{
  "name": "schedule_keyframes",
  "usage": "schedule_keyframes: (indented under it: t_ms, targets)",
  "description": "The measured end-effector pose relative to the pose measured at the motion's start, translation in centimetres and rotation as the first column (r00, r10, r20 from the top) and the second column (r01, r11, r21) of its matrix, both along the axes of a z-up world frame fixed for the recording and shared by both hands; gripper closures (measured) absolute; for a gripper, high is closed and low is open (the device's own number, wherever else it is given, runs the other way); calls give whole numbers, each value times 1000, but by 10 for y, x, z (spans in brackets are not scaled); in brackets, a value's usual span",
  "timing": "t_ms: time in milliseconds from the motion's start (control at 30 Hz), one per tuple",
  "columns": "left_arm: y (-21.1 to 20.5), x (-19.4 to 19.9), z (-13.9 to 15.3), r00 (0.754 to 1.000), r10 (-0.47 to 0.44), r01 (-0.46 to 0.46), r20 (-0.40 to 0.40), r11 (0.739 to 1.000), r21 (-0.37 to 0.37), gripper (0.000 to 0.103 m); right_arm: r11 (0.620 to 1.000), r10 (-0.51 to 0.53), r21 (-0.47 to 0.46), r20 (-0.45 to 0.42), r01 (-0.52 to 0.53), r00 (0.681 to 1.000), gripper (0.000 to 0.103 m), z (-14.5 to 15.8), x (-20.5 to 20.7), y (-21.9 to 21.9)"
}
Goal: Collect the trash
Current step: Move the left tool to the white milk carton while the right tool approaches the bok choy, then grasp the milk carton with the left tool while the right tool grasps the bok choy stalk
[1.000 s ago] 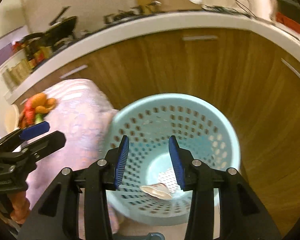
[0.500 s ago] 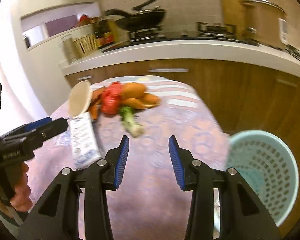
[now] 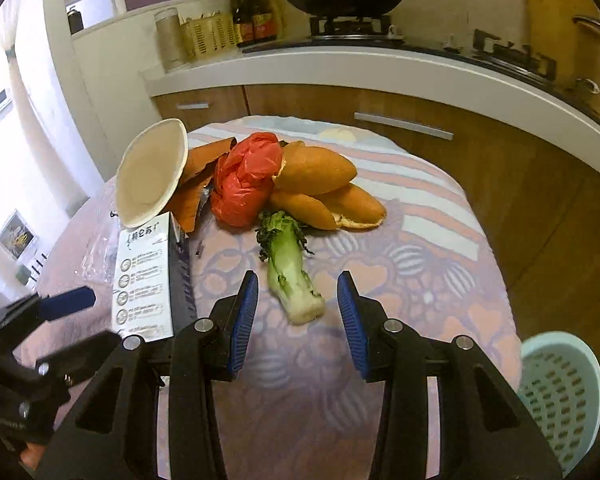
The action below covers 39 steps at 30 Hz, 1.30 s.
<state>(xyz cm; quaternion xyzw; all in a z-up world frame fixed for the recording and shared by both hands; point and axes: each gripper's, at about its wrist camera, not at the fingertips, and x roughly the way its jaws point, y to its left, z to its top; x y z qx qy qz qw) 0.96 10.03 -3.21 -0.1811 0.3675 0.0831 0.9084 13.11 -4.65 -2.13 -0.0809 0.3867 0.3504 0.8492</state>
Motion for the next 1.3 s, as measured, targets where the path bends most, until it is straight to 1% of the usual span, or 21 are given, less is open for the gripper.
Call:
schedule_keyframes:
  t_ms: [133,300,400,467,533,600,667,800,867,933,1000,1067,1133,1200,1233,1300]
  targets:
    - [-6,3,-1,999,36,-36,-2,999,4,16,999,29,-31,-16,-29,999,65,-10,7,14]
    - [-10,7,-2,998,67,-67,-11,997,25,16,996,47,-70,-68,-52,997,66,-25,17,27]
    - [-10,9,-3,996,86,-86,-16,996,26,16,997,51,-47,-82,-55,995,72,-24,20,23]
    - [-11,10,-4,995,95,-95,-20,995,27,16,997,53,-42,-90,-57,995,74,-25,21,22]
    - [-13,12,-5,995,97,-96,-27,995,31,16,997,56,-39,-73,-59,996,75,-23,17,20]
    - [-16,14,-5,995,97,-96,-28,995,39,16,998,42,-39,-56,-44,998,75,-21,12,15]
    - [-20,18,-4,995,95,-94,-31,994,47,16,999,21,-23,-60,-22,998,76,-20,7,6]
    - [-27,24,-4,993,112,-109,-39,992,61,16,998,-52,40,-90,56,995,76,-18,1,-36]
    - [-30,28,-4,990,136,-133,-47,988,77,16,995,-75,65,-96,81,993,76,-19,-3,-57]
    - [-33,35,-5,985,161,-155,-59,984,89,16,992,-91,72,-103,99,990,76,-20,-5,-69]
    - [-36,40,-6,980,182,-174,-75,979,107,16,992,-101,72,-100,108,990,76,-21,-9,-76]
    - [-40,44,-9,973,212,-197,-95,969,148,16,991,-108,68,-97,115,989,76,-22,-11,-77]
    - [-43,46,-13,966,233,-210,-114,961,182,19,990,-115,66,-84,121,990,76,-21,-15,-77]
    - [-41,44,-17,969,215,-193,-122,967,168,21,990,-126,60,-67,130,990,76,-20,-21,-75]
    - [-39,40,-17,971,206,-185,-123,970,160,26,989,-130,61,-64,134,989,76,-19,-23,-75]
    - [-36,36,-15,975,181,-161,-126,975,154,33,988,-134,70,-67,139,989,81,-18,-28,-74]
